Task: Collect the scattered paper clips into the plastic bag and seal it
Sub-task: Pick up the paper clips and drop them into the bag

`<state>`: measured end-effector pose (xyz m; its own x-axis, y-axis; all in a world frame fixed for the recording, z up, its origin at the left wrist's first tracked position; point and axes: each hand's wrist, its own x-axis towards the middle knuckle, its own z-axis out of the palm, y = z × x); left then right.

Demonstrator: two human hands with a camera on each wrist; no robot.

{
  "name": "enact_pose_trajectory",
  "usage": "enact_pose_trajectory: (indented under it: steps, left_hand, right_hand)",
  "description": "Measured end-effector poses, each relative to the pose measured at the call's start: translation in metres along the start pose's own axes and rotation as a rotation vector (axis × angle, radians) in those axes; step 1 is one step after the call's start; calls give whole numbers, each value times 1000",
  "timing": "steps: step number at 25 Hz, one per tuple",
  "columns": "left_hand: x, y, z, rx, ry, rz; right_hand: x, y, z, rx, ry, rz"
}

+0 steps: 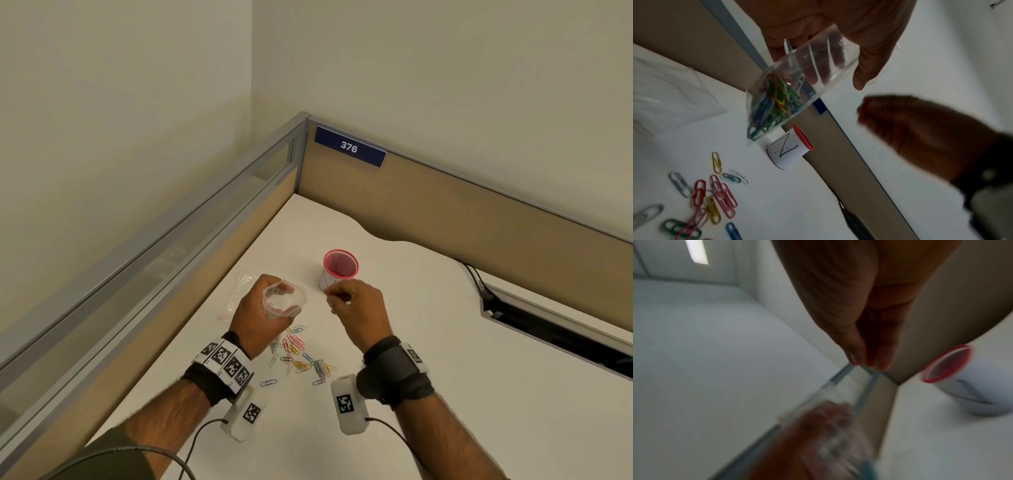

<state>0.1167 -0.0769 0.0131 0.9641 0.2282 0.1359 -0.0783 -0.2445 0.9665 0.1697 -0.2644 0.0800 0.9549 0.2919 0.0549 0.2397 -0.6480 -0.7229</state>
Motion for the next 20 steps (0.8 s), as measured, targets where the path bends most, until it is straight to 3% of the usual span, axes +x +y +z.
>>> enact_pose_trajectory:
  steps: [3,6,11,17,20]
  left_hand:
    - [2,1,-7,-4,14,2]
    - [5,0,-12,4,30,6]
    - [5,-2,-14,7,34,12]
    - [5,0,-15,0,35,9]
    - [6,-1,-15,-22,33,10]
  right_hand:
    - [-18,61,29,-378,-275,155]
    - [-45,97,59,-552,-455,252]
    - [-43,96,95,-539,-413,235]
    - [-22,92,92,-378,-322,198]
    - [-24,87,100,-425,-393,115]
